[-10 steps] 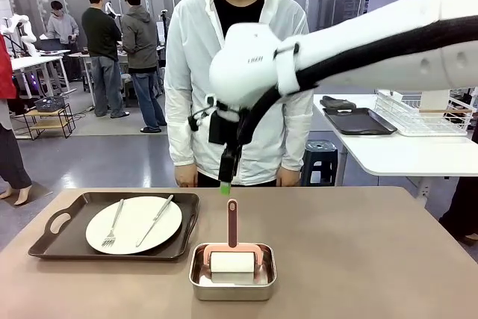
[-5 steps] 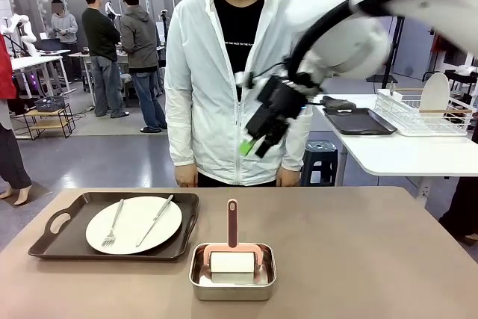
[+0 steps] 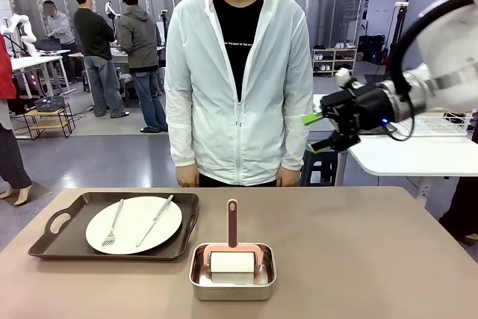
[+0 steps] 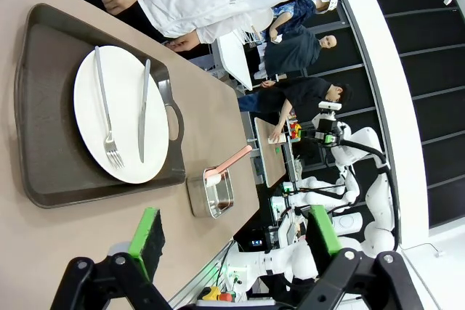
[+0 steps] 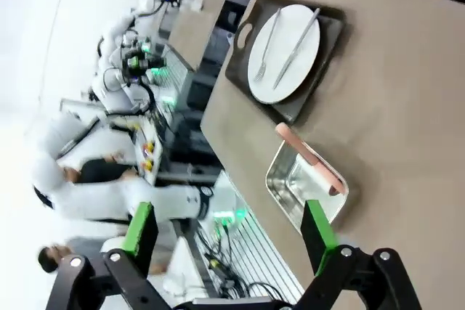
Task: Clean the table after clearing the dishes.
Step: When the right (or left) Handle tray is removed, use the right hand (or left hand) to clean the right (or left) side of the table with the Lint Roller.
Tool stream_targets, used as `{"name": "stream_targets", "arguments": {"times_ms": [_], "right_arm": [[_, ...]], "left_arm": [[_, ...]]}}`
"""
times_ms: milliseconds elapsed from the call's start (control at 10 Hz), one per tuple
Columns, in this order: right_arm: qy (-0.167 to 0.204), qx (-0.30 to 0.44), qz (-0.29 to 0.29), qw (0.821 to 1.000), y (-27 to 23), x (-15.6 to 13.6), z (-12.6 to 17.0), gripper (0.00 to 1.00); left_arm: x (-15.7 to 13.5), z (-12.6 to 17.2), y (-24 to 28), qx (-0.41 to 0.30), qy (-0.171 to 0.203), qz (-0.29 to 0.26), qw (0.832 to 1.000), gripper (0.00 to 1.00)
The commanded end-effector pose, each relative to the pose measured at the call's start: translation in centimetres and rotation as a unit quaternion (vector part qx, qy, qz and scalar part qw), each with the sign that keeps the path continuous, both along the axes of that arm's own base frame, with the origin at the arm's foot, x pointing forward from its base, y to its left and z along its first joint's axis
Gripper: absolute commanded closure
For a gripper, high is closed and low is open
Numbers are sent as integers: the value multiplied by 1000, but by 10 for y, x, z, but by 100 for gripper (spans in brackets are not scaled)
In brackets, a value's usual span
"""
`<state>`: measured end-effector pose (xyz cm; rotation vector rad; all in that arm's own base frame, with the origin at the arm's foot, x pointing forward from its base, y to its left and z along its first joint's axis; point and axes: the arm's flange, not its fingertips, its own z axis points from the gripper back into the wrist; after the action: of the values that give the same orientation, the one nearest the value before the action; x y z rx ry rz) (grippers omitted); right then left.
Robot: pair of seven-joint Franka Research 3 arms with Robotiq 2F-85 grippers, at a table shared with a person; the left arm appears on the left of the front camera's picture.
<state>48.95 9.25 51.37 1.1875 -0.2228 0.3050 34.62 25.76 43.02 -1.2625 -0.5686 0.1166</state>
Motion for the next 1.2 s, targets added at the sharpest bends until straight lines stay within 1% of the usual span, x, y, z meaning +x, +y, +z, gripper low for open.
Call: {"name": "stream_targets", "arguments": {"times_ms": [0,100,200,300,400,500,600,700,800,900,1000,1100], "right_arm": [[4,41,-48,998,-60,-24,-6,0],[17,42,-90,995,-102,-37,-5,0],[15,48,-150,987,-148,-56,-1,0],[3,61,-183,981,-182,-74,3,0],[-1,64,-201,977,-207,-90,7,0],[3,69,-210,975,-227,-104,9,0],[10,72,-247,966,-247,-121,5,0],[13,77,-272,959,-256,-133,1,0],[13,92,-310,946,-270,-155,-9,0],[30,97,-321,942,-274,-167,-21,0],[31,105,-339,934,-276,-176,-32,0],[37,102,-342,933,-277,-179,-41,0]], "left_arm": [[-2,1,2,-1,-2,0,1000,0],[-2,1,2,-1,-2,0,1000,0],[-2,1,2,-1,-2,0,1000,0],[-2,1,2,-1,-2,0,1000,0],[-2,1,2,-1,-2,0,1000,0],[-2,1,2,-1,-2,0,1000,0],[-2,1,2,-1,-2,0,1000,0],[-2,1,2,-1,-2,0,1000,0],[-2,1,2,-1,-2,0,1000,0],[-2,1,2,-1,-2,0,1000,0],[-2,1,2,-1,-2,0,1000,0],[-2,1,2,-1,-2,0,1000,0]]}}
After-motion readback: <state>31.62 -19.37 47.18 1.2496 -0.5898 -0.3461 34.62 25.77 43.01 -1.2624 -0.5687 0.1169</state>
